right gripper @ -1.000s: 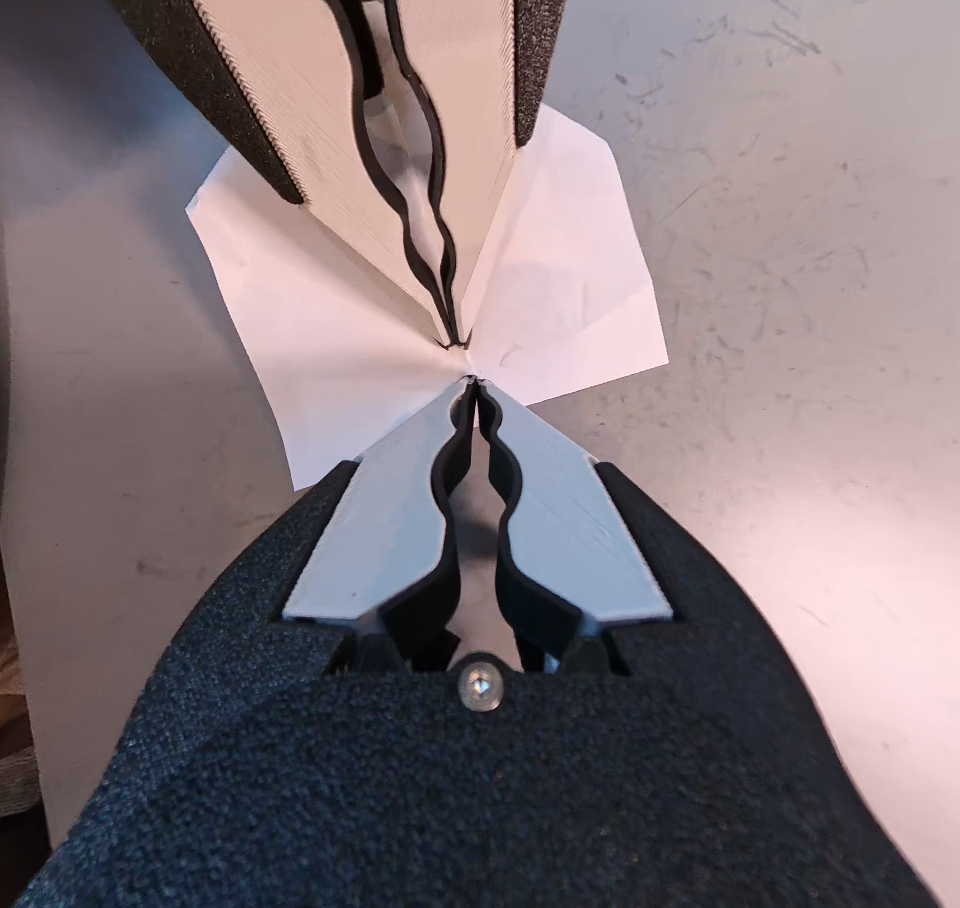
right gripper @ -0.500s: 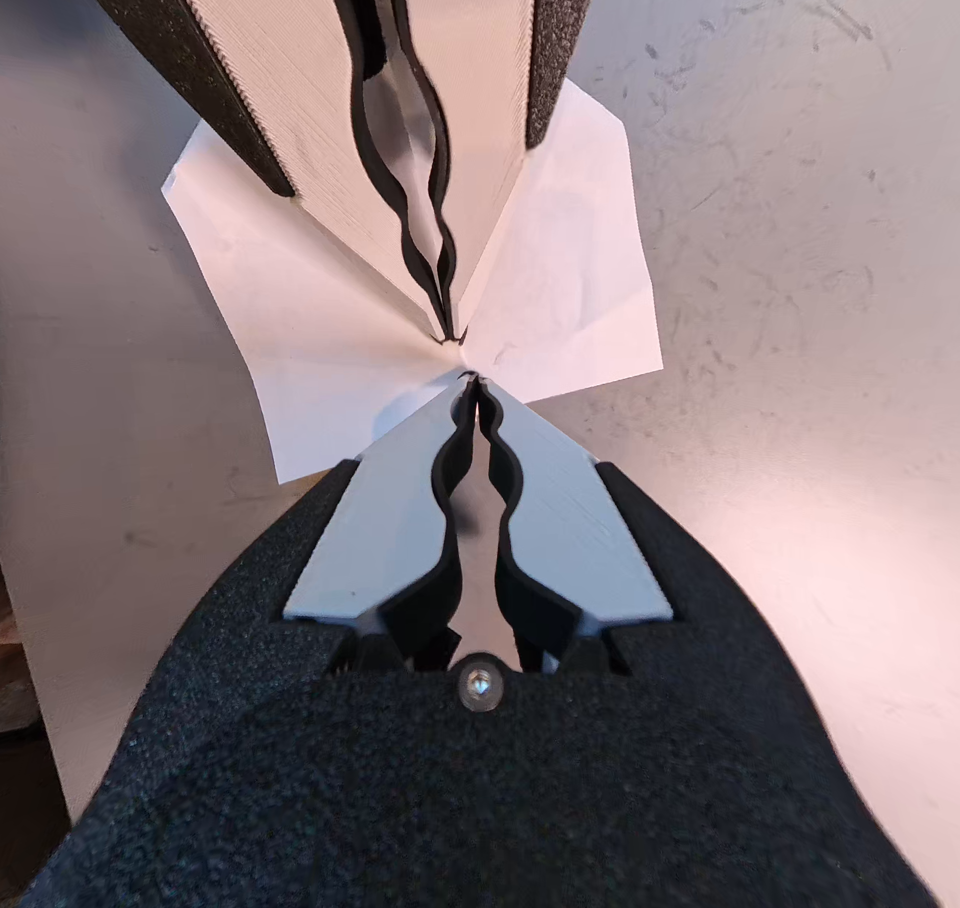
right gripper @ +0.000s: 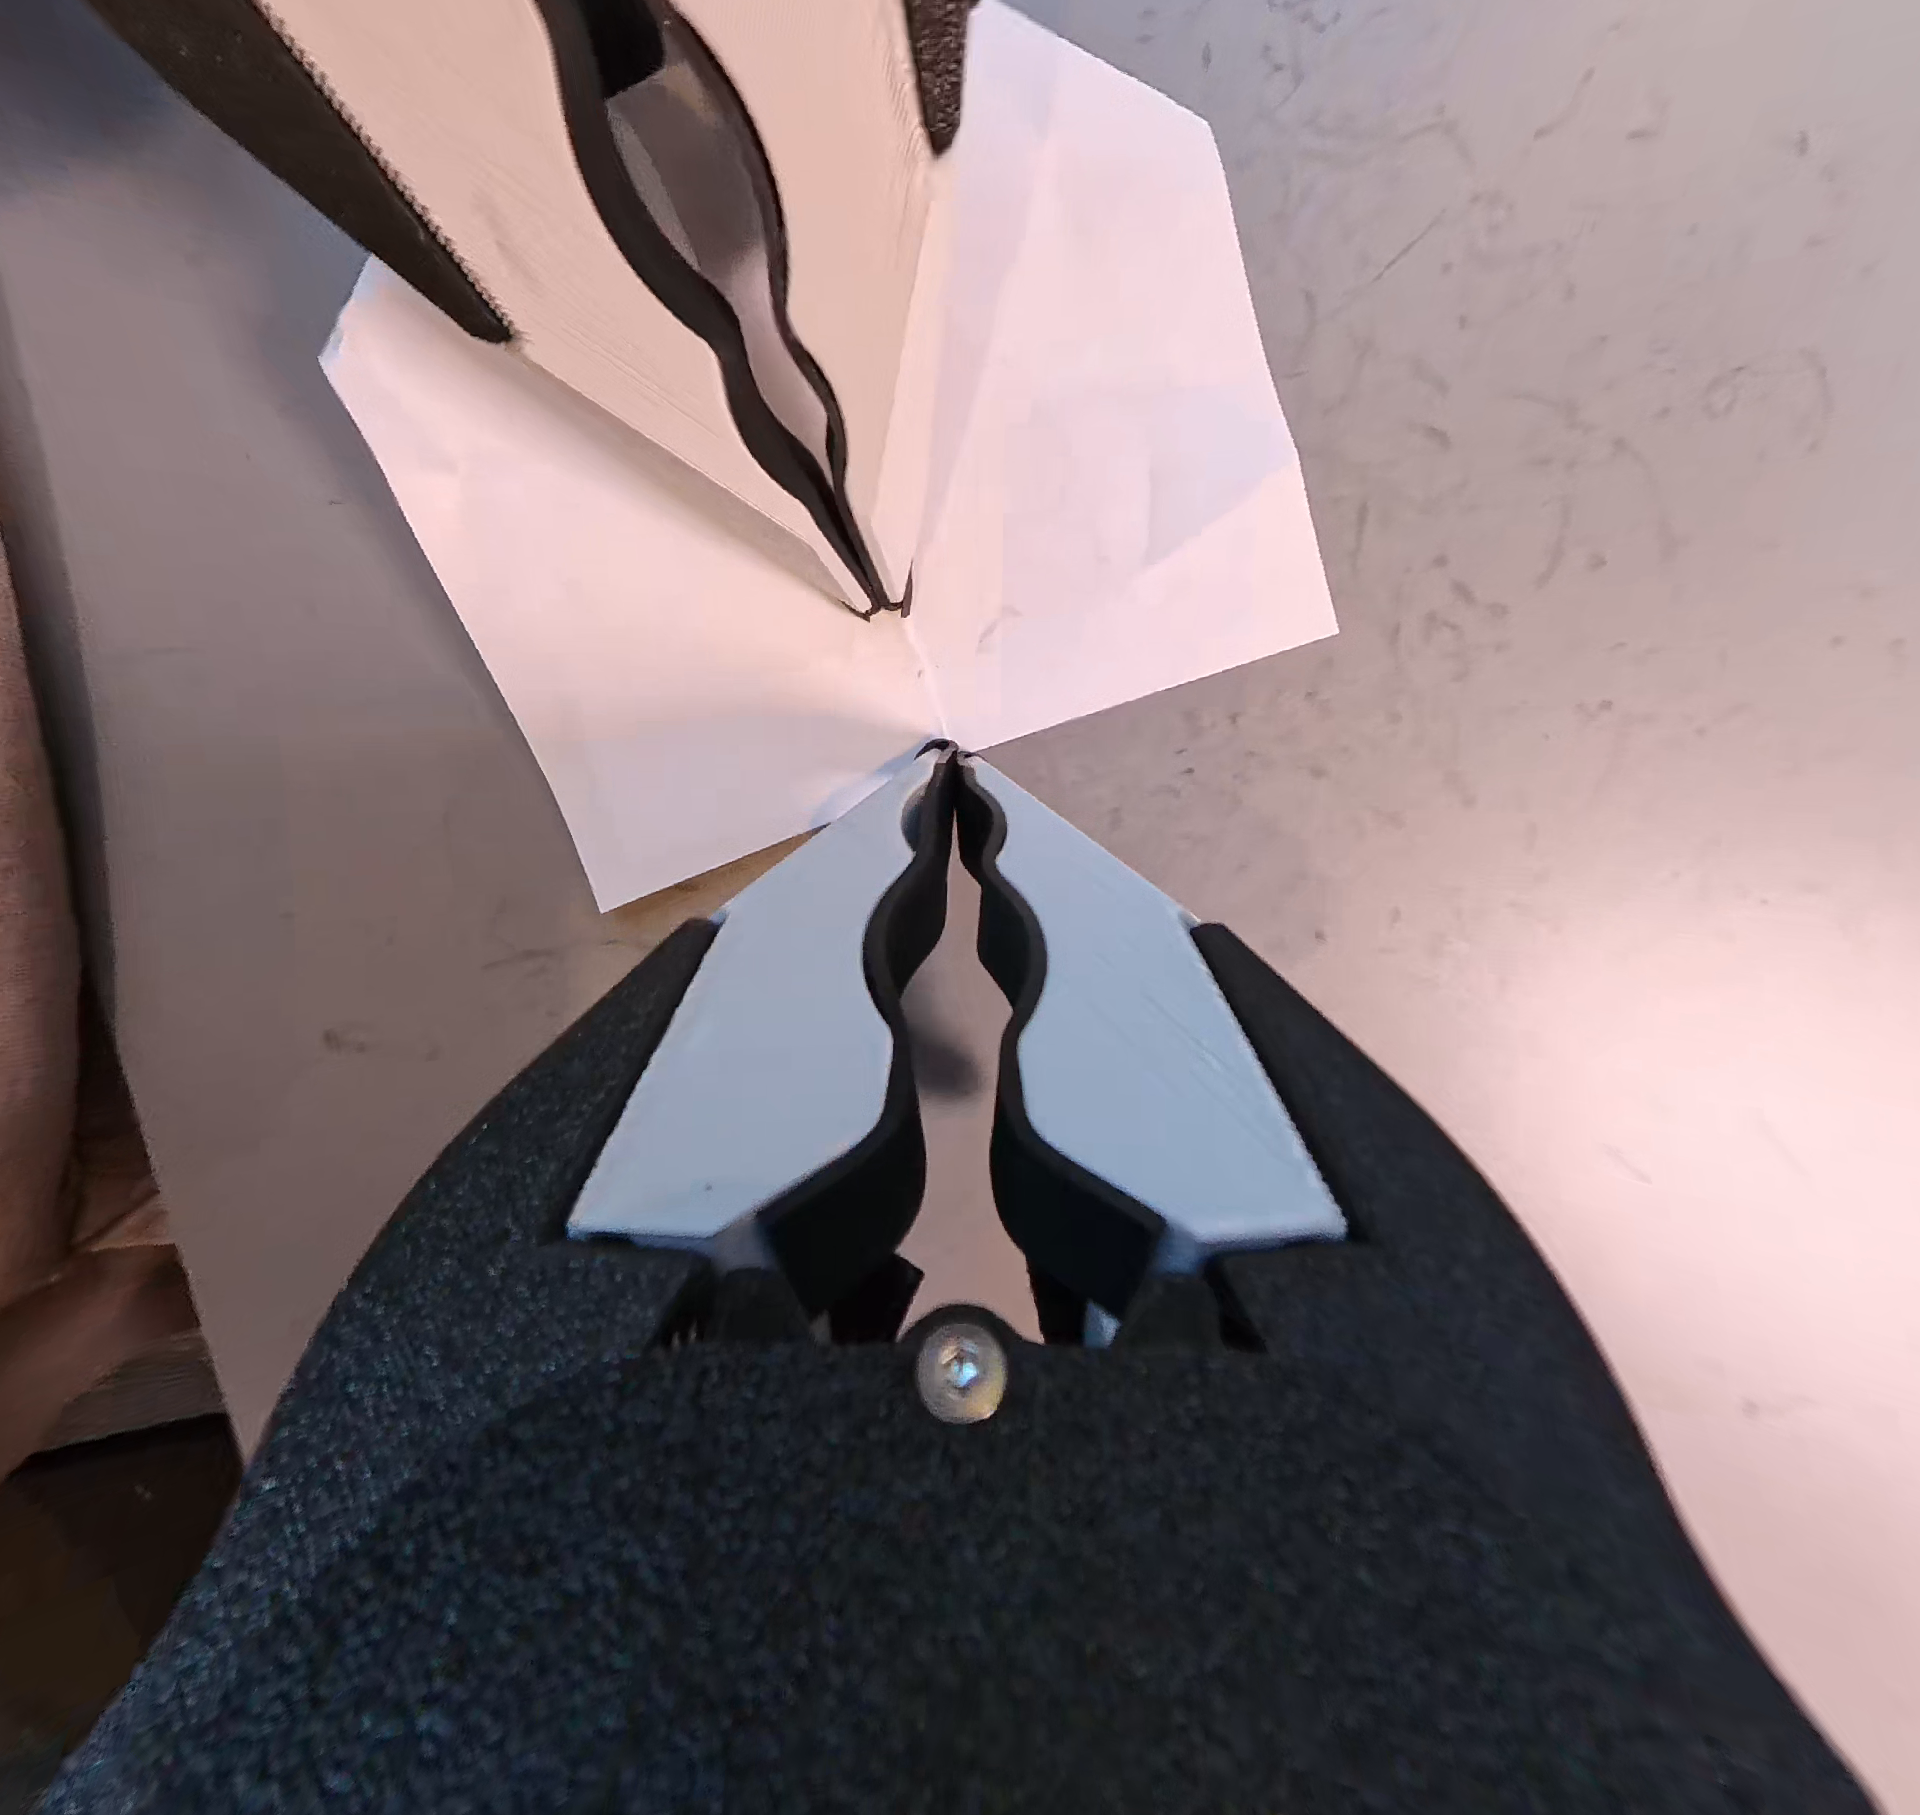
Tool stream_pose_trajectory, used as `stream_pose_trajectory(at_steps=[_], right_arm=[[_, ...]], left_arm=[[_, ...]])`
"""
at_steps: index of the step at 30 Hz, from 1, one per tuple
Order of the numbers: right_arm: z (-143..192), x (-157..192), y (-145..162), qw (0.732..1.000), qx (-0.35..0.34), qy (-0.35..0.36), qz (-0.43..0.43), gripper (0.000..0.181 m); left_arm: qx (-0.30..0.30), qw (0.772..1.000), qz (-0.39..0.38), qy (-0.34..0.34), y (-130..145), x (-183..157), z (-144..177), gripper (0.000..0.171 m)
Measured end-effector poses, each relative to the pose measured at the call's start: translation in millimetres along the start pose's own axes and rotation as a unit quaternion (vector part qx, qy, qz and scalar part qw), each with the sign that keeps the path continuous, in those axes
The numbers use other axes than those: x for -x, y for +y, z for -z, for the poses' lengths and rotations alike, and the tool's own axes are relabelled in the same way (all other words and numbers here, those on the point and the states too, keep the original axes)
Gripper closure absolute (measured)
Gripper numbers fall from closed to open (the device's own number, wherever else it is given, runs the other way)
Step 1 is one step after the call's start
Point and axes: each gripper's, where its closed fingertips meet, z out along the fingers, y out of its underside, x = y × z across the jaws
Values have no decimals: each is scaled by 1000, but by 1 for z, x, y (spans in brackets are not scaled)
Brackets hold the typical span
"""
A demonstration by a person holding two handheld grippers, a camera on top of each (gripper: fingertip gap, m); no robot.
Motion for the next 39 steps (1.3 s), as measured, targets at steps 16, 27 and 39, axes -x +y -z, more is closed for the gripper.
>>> stream_pose_trajectory(at_steps=[16, 27, 39], right_arm=[[8, -4, -12, 999, 12, 19, -37, 181], [-1, -3, -2, 997, 78, 27, 7, 181], [8, -5, -15, 998, 37, 43, 2, 181]], left_arm=[[-7, 1000, -10, -4, 0, -1, -1, 171], [-7, 1000, -9, -10, 1, -2, -1, 171], [-10, 1000, -6, -10, 0, -3, -1, 171]])
